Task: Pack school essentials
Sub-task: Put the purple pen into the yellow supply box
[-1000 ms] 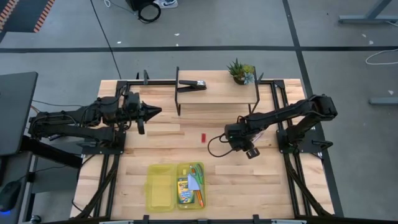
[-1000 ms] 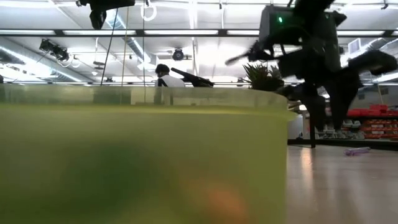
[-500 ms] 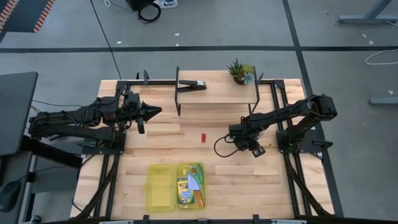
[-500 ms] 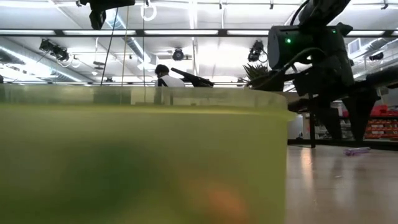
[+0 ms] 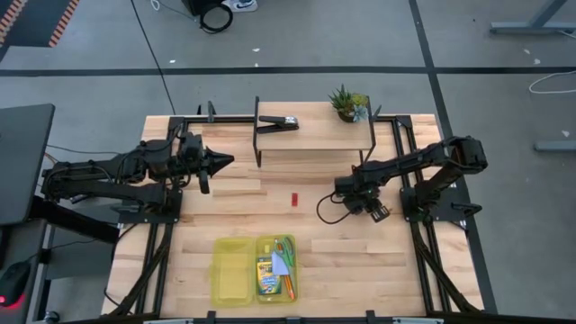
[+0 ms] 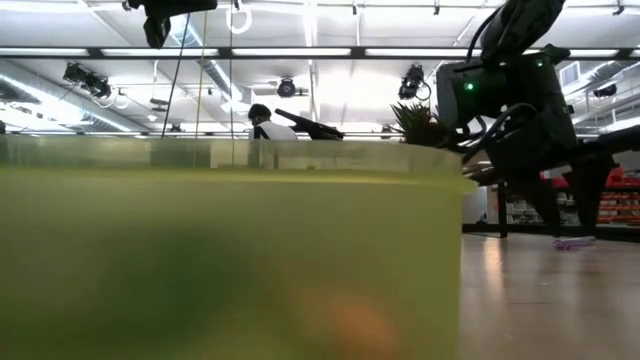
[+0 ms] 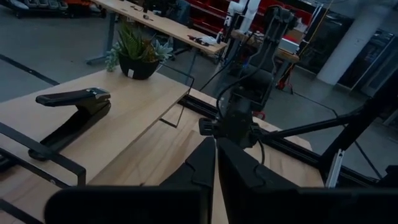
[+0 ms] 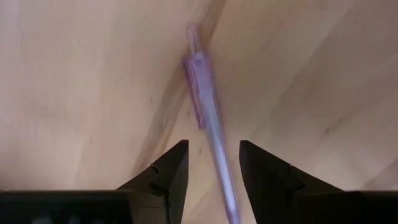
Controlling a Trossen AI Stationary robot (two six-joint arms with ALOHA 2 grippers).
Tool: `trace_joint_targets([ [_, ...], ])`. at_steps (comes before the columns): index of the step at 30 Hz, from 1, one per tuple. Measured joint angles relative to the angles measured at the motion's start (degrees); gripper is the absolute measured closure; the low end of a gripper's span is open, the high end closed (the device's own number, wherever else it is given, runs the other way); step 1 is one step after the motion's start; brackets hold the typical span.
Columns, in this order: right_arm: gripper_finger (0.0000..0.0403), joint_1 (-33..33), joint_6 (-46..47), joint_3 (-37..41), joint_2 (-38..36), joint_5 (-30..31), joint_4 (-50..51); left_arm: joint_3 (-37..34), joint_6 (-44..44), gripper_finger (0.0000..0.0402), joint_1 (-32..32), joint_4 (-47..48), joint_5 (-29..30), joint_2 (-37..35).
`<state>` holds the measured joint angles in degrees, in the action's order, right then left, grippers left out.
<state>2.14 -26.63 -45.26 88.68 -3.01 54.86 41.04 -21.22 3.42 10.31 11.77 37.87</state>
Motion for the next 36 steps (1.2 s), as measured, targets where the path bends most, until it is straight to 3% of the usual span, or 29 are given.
trace_joint_targets([
  [8,0.0254,2.93,-2.55,0.74,0.0,0.26,1.84,0.0,-0.08,0.0383,0.0,0.48,0.0,0.0],
  [18,0.0262,2.99,-3.62,3.36,0.0,4.94,0.2,0.0,-0.65,0.0375,0.0,0.52,0.0,0.0],
  [36,0.036,2.97,-5.9,3.42,-0.09,3.21,-2.07,0.0,-0.67,0.0378,-0.04,0.52,0.0,0.0],
])
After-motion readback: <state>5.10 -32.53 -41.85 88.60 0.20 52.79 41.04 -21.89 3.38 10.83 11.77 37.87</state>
